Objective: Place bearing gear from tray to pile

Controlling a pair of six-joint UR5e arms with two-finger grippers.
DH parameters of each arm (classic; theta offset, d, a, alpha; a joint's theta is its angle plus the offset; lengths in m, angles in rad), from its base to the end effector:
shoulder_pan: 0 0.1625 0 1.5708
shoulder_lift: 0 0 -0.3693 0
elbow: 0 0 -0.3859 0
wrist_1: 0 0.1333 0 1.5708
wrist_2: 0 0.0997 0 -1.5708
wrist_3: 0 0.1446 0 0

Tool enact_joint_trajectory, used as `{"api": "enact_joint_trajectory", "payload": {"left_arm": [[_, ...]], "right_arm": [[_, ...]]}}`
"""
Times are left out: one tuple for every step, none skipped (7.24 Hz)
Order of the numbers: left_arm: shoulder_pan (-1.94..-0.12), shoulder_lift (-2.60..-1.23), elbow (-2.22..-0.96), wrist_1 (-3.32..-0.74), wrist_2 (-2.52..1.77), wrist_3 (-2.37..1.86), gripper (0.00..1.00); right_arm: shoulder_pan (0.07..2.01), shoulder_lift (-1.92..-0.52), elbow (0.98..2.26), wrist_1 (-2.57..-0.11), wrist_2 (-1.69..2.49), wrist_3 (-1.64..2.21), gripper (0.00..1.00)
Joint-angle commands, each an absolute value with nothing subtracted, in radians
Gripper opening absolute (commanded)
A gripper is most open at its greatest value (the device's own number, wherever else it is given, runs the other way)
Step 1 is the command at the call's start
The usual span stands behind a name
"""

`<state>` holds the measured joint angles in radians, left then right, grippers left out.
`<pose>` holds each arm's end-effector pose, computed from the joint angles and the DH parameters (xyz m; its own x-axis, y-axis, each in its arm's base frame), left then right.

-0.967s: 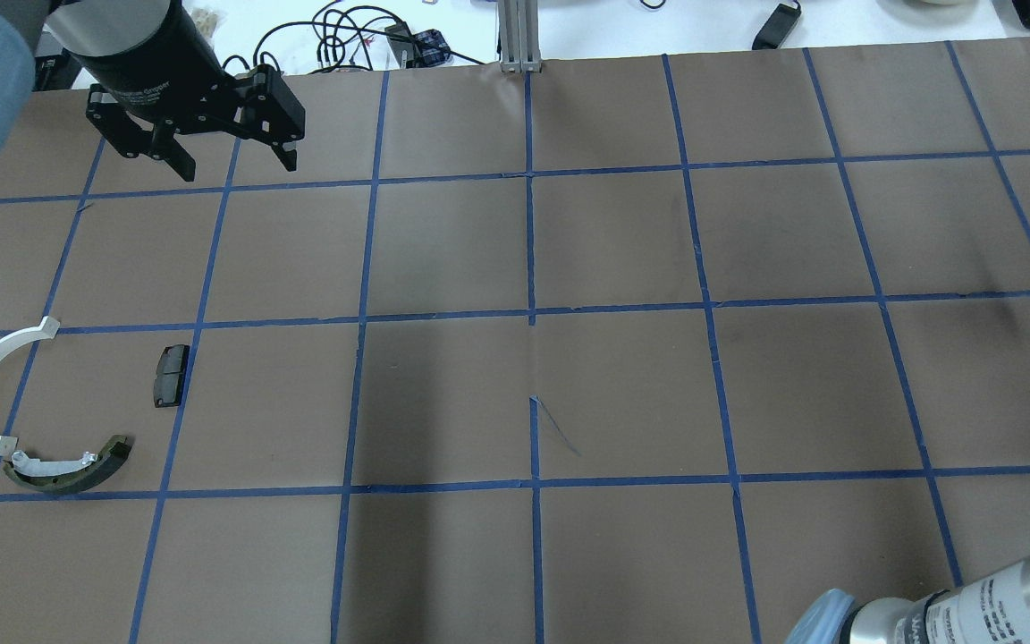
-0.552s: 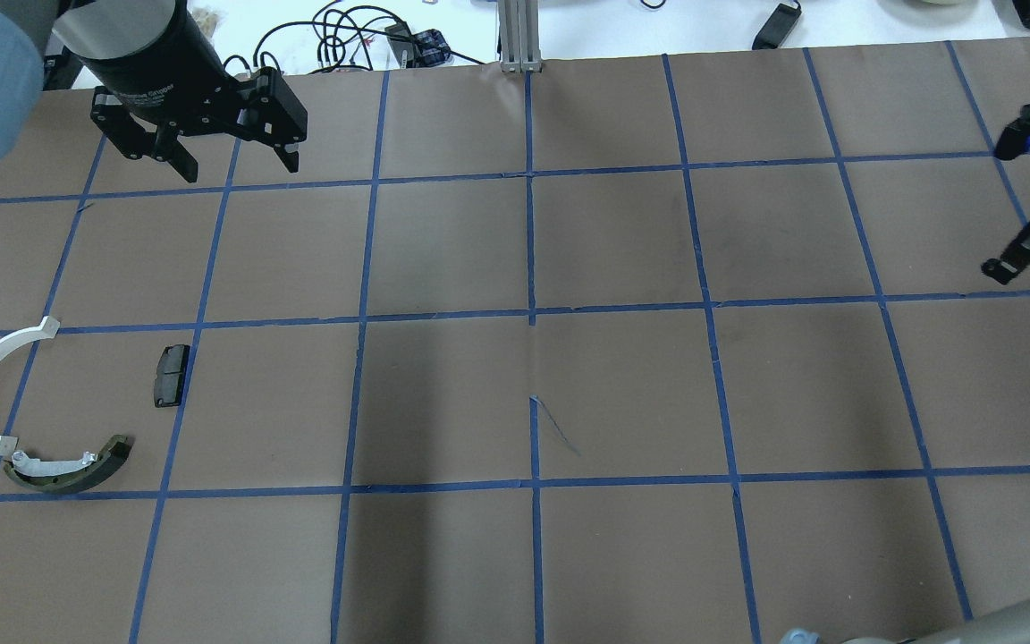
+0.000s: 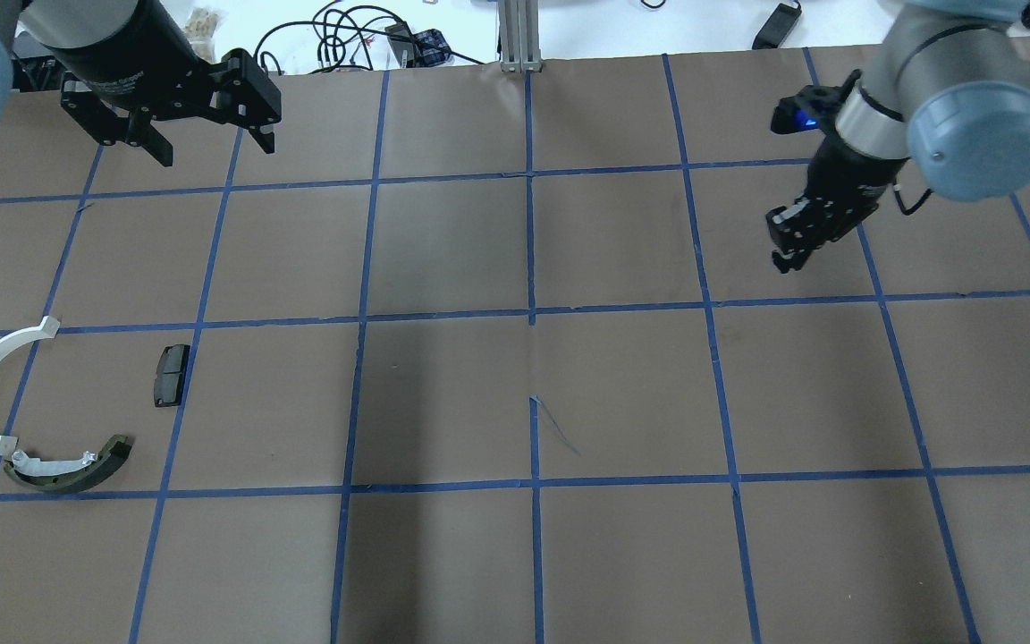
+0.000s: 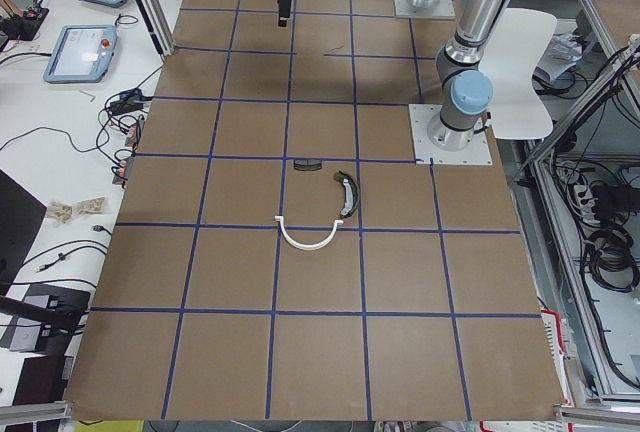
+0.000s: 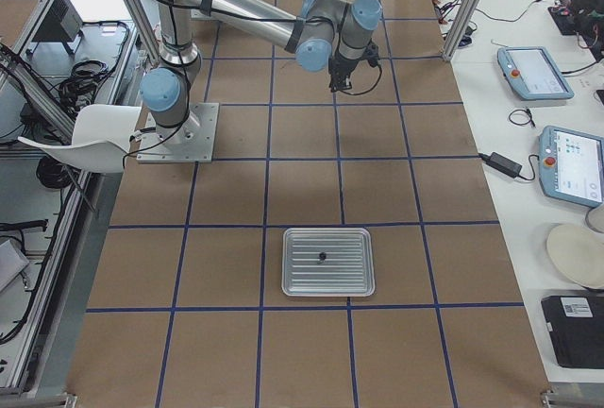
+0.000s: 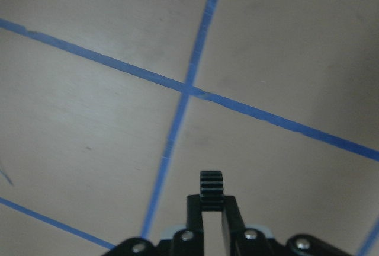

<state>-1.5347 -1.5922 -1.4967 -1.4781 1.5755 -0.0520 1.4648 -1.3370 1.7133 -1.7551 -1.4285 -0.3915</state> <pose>-0.1140 -0.5173 0.4234 -0.9961 -0.0881 0.0029 -0.0876 0.9856 -0.1449 0.0985 -0.5284 0.2204 -0.9468 -0.2508 -0.2015 -0.2785 0.9525 0.1233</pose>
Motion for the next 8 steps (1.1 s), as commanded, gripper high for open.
{"api": "enact_joint_trajectory", "payload": {"left_arm": [[-1.536, -1.606, -1.499, -1.494, 1.574, -0.07, 1.0], [-1.536, -1.6, -1.5, -1.518, 1.574, -0.095, 1.0], [-1.536, -1.604, -1.5, -1.528, 1.571, -0.095, 1.0], [-1.539, -1.608, -1.499, -1.528, 1.572, -0.095, 1.0], [-1.554, -1.608, -1.5, -1.549, 1.572, -0.094, 1.0], [-1.571, -1.609, -1.497, -1.606, 1.568, -0.092, 1.0], [-1.575, -1.594, -1.502, -1.612, 1.574, -0.081, 1.0], [-1.575, -1.592, -1.509, -1.618, 1.583, -0.071, 1.0]], "right_arm": [[1.677, -1.322, 1.755, -1.866, -1.312, -0.014, 0.0], [1.747, -1.3, 1.775, -1.943, -1.304, 0.1, 0.0], [1.814, -1.251, 1.79, -2.021, -1.258, 0.191, 0.0], [1.883, -1.194, 1.792, -2.108, -1.218, 0.269, 0.0], [1.94, -1.14, 1.792, -2.194, -1.218, 0.323, 0.0], [1.96, -1.105, 1.792, -2.256, -1.218, 0.36, 0.0], [1.96, -1.094, 1.793, -2.263, -1.218, 0.359, 0.0], [1.96, -1.095, 1.808, -2.266, -1.218, 0.35, 0.37]]}}
